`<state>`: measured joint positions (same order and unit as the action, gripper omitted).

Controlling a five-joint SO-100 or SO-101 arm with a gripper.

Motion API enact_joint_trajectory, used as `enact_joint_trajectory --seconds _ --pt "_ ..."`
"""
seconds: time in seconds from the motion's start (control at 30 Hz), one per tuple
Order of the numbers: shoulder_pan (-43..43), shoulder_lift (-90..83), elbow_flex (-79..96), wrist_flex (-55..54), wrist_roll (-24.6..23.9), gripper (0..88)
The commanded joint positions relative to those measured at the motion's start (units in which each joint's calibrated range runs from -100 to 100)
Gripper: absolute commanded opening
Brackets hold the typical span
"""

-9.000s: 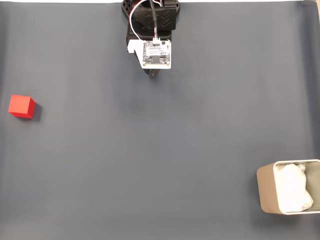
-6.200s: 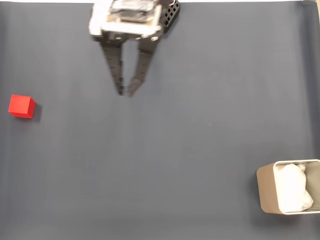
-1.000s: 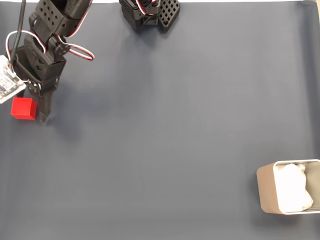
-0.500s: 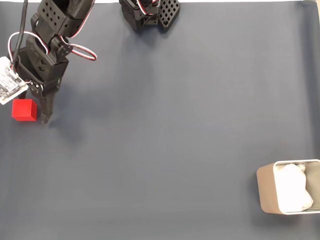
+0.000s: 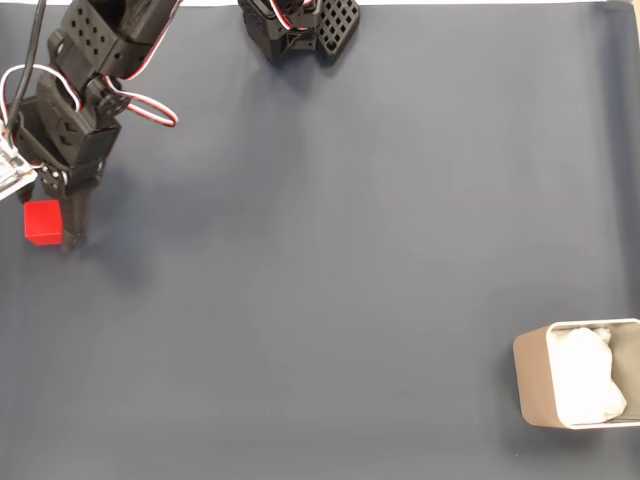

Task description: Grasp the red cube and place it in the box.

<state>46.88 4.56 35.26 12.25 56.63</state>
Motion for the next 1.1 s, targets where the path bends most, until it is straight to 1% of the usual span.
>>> enact_joint_trajectory --seconds 0.0,0.33,1.07 --pt "0.56 0.73 -4.70 -0.86 0.39 27.0" --pt "-0.51 0.99 -5.52 -0.37 -0.63 27.1" --pt "-1.86 -1.70 -0.41 -0.69 0.73 27.2"
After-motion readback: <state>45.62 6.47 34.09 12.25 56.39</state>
